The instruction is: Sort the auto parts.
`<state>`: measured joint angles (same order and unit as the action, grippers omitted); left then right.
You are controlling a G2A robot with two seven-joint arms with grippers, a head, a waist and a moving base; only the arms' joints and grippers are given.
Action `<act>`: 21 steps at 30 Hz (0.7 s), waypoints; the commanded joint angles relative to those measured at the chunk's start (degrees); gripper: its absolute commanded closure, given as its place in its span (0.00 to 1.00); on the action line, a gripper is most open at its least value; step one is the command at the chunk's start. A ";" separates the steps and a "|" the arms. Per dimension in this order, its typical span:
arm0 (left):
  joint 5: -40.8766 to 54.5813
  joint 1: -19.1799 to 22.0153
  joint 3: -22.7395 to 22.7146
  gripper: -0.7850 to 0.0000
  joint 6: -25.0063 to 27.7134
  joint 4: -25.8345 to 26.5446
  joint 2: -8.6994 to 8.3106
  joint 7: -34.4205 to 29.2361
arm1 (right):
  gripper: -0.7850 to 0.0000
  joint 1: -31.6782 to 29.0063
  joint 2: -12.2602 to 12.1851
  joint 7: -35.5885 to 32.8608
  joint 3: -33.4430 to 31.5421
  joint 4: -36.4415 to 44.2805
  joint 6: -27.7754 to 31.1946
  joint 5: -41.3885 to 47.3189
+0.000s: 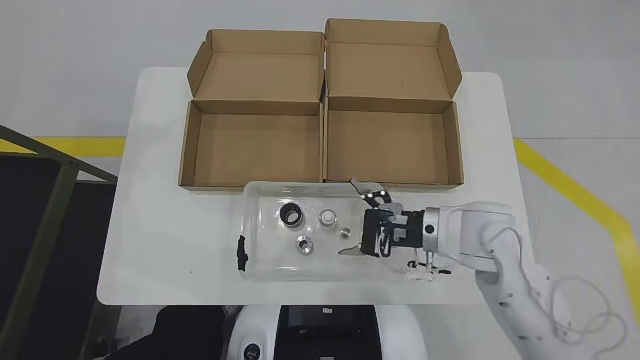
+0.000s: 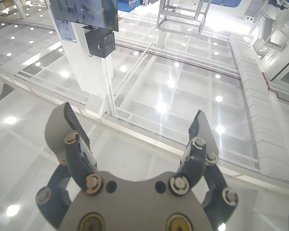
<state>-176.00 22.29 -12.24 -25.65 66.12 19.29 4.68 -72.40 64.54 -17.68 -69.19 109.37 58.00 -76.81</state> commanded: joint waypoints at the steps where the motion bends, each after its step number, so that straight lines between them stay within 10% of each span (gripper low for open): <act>1: 0.00 0.00 0.00 0.00 0.00 0.00 0.00 0.00 | 0.00 0.95 0.04 -0.92 1.48 -0.51 -0.01 0.21; 21: 0.00 0.00 0.00 0.00 0.00 0.00 0.00 0.00 | 0.00 7.28 0.63 -7.59 10.12 -5.99 -2.14 1.87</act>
<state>-176.00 22.29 -12.24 -25.65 66.12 19.29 4.68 -65.31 65.16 -25.10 -59.30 103.61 55.99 -74.90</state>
